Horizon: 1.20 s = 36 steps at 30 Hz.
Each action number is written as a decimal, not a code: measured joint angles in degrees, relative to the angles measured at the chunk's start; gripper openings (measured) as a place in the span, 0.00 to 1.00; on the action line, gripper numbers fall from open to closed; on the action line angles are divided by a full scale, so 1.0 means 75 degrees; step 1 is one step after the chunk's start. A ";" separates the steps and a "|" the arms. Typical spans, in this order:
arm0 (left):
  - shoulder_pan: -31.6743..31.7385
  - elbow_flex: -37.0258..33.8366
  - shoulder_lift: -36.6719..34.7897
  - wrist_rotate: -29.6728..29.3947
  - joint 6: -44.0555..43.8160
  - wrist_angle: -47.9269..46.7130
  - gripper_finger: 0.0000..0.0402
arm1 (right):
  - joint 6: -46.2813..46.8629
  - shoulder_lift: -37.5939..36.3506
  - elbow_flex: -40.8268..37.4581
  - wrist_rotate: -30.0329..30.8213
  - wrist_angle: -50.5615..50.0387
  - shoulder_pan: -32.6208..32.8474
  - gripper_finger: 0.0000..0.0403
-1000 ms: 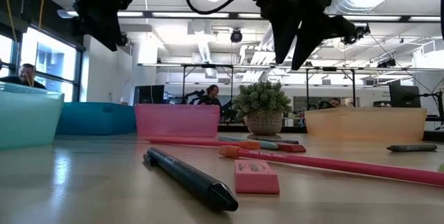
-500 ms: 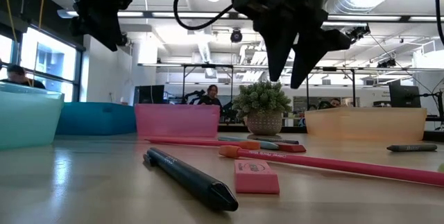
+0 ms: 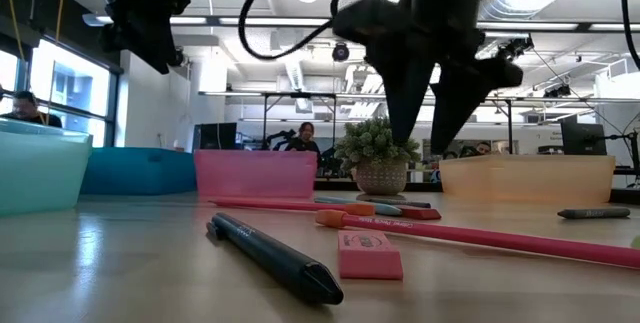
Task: Sort crayons/erasers/pens/pencils in bins
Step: Put the red eraser into the green bin
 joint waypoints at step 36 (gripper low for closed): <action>0.0000 -0.0001 0.0001 -0.0027 0.0002 0.0000 0.30 | -0.0379 0.1218 0.0026 -0.0411 0.0262 0.0009 0.50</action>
